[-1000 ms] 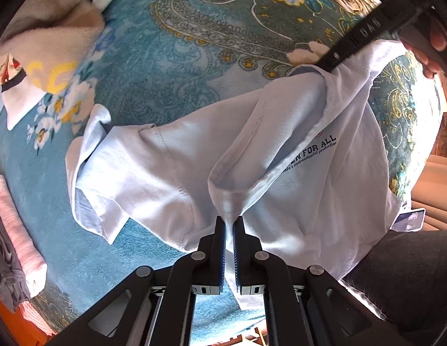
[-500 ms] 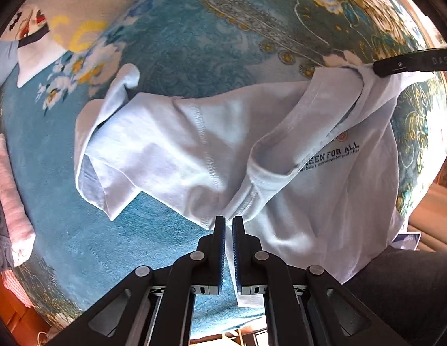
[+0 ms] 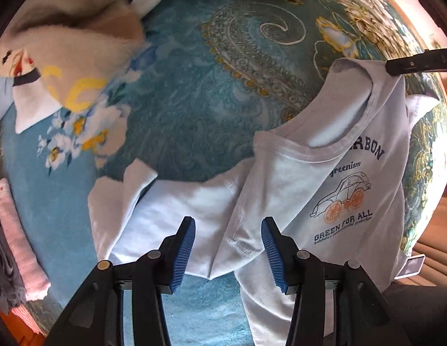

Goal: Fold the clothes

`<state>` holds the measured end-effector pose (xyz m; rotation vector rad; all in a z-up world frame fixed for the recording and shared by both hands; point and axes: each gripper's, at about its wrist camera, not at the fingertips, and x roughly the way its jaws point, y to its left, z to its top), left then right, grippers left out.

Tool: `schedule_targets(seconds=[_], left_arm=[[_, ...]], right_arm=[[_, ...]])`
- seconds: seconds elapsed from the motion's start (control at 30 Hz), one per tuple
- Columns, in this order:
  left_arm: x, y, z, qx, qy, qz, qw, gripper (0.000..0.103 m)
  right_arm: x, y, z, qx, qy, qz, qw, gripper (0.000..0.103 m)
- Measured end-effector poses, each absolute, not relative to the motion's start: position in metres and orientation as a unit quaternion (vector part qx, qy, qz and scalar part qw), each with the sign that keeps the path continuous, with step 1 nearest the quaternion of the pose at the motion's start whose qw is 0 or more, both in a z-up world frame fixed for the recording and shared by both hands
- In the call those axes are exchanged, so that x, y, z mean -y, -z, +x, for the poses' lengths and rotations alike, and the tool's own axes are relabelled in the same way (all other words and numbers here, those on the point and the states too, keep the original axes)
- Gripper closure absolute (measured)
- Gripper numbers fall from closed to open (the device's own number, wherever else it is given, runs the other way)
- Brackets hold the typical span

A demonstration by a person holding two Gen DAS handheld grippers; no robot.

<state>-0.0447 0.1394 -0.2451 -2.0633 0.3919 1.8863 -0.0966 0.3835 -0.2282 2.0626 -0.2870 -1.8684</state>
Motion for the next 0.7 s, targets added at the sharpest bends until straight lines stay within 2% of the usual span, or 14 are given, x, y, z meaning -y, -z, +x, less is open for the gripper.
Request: schedule_targets(seconds=[0.17, 0.23, 0.27, 0.4, 0.57, 0.67, 0.7], left_arm=[[-0.164, 0.266, -0.059, -0.153, -0.613, -0.744, 0.216, 0.055], [-0.167, 0.27, -0.063, -0.148, -0.607, -0.75, 0.218, 0.093], [-0.167, 0.271, -0.065, -0.143, -0.606, -0.751, 0.218, 0.099], [-0.167, 0.249, -0.087, -0.108, -0.636, -0.731, 0.224, 0.099], [-0.171, 0.205, -0.143, -0.127, -0.705, -0.666, 0.208, 0.099], [-0.167, 0.205, -0.16, -0.145, -0.727, -0.651, 0.166, 0.099], [-0.161, 0.208, -0.17, -0.145, -0.726, -0.655, 0.154, 0.095]], right_arm=[[-0.37, 0.236, -0.1, 0.094, 0.654, 0.73, 0.173, 0.1], [-0.371, 0.237, -0.1, 0.096, 0.652, 0.732, 0.172, 0.1], [-0.373, 0.237, -0.1, 0.099, 0.652, 0.732, 0.171, 0.1], [-0.379, 0.234, -0.103, 0.105, 0.655, 0.729, 0.166, 0.1], [-0.389, 0.219, -0.129, 0.11, 0.691, 0.698, 0.151, 0.1], [-0.399, 0.211, -0.156, 0.124, 0.711, 0.679, 0.133, 0.1], [-0.401, 0.209, -0.164, 0.129, 0.716, 0.675, 0.128, 0.1]])
